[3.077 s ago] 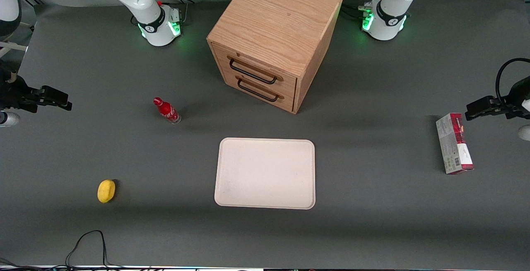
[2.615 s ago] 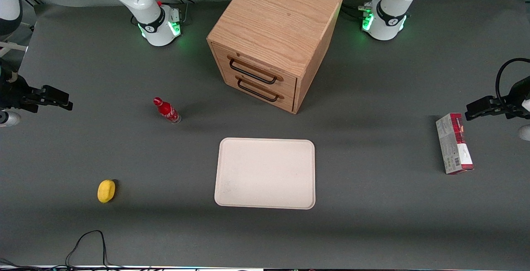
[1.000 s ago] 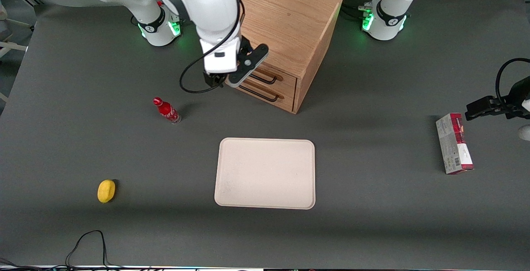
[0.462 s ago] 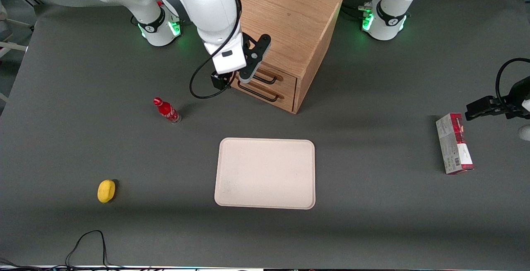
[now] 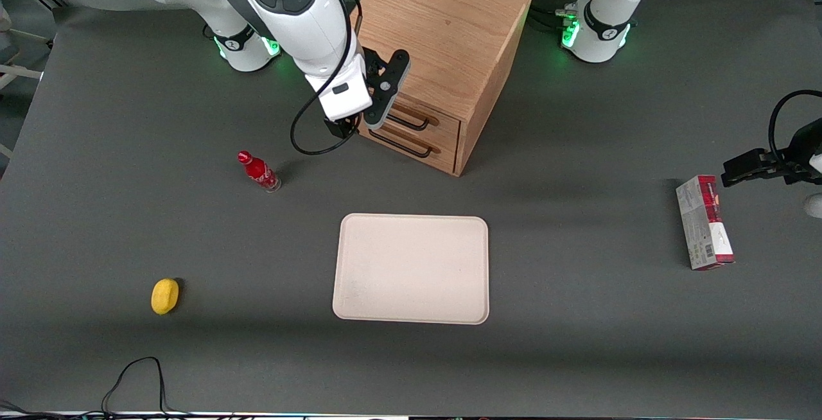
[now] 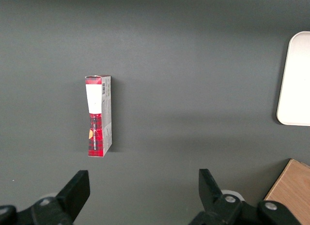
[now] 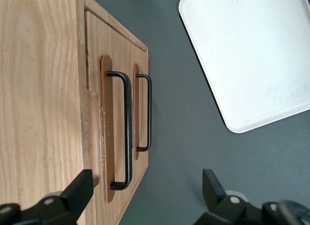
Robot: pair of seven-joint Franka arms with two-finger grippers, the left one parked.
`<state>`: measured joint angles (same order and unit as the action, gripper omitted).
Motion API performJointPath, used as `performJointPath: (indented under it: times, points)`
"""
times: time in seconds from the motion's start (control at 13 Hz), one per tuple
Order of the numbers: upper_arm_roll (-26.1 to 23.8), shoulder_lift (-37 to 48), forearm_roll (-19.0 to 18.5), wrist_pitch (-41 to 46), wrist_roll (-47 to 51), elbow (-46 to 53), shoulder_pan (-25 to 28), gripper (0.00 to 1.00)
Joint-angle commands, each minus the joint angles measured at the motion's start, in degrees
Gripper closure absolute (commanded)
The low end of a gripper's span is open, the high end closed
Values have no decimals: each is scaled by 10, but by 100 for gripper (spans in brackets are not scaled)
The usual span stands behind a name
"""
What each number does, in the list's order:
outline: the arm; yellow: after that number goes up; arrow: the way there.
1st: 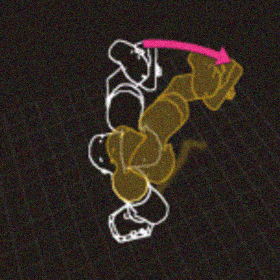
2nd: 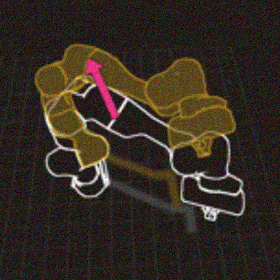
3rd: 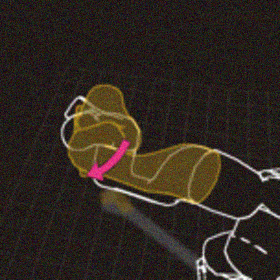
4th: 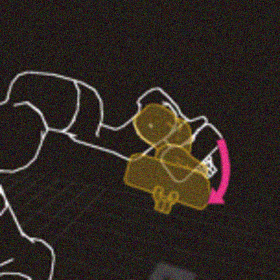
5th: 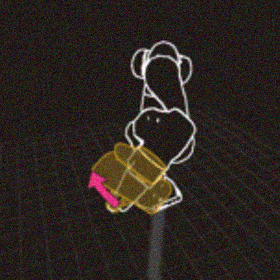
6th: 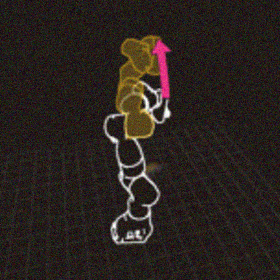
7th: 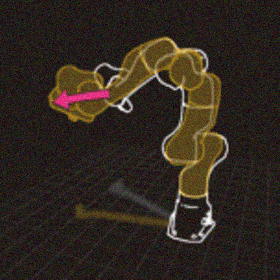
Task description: Open upper drawer
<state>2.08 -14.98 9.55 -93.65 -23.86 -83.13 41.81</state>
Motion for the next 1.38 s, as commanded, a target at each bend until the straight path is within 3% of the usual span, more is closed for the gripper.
performJointPath:
  times: [0.0,0.38,1.31]
  points:
    - [5,14,19,-39,-13,-49,5,0]
    - [2,14,19,-113,-12,-114,16,0]
    - [2,3,17,-166,-14,-157,19,0]
